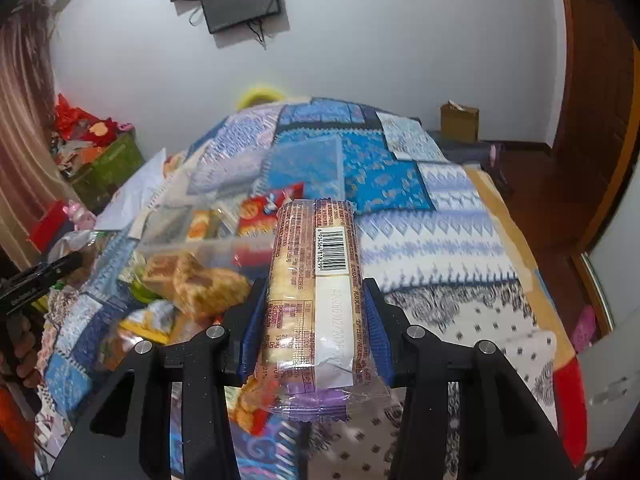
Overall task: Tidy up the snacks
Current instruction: 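Carry both held snacks over the clear box and lower them inside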
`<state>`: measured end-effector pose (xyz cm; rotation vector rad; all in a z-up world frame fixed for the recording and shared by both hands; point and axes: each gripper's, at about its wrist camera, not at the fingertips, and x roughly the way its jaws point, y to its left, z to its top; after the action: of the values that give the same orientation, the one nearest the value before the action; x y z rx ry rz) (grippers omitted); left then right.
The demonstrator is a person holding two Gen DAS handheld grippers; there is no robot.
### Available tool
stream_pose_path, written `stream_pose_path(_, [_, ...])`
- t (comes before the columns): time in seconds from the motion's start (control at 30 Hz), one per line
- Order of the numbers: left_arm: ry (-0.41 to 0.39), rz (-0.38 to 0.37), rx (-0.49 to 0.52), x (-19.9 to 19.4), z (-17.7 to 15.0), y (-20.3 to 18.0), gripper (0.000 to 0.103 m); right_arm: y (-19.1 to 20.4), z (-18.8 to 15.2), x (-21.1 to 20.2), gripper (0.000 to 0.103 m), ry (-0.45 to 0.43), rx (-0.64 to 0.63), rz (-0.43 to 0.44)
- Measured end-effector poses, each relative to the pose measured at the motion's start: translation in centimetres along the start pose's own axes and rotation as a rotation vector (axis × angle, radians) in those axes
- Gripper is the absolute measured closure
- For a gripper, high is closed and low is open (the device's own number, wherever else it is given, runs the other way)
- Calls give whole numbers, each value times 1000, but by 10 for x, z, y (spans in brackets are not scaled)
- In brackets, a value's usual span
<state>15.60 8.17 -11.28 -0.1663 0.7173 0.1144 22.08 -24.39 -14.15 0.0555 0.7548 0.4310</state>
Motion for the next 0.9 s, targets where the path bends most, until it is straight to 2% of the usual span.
stream_pose_path(0.3, [-32,-53,24,23,32,-32,51,16,22,23,61,-25,-18,45])
stream_pose_path(0.9, [59,-108,71,119,59,-87,51,15,58,98,61,29,-23,51])
